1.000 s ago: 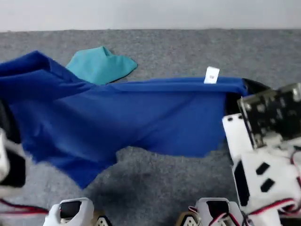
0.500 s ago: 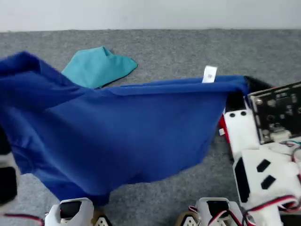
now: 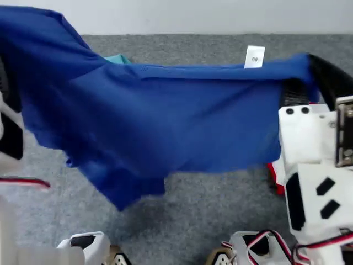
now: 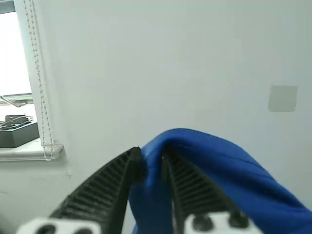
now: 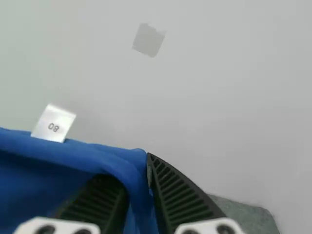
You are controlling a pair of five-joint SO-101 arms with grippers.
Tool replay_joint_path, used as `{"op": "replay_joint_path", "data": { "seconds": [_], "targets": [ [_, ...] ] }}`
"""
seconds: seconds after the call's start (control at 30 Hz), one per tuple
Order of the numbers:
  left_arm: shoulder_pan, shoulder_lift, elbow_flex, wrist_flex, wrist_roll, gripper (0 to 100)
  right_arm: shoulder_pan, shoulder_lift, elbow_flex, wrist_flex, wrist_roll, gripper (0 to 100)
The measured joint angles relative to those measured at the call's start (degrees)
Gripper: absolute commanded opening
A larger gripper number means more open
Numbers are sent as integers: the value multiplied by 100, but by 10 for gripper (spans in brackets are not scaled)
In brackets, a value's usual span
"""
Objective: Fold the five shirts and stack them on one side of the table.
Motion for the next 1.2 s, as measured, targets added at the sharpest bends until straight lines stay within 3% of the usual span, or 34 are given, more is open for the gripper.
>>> {"op": "replay_joint_path", "data": {
  "seconds": [0.93, 1.2],
  "targets": [
    [0, -985, 97, -158, 9, 80, -9, -422, -123, 721, 0, 9],
    [0, -958, 1714, -281, 9, 79, -9, 35, 1055, 633, 0, 9]
  ]
}}
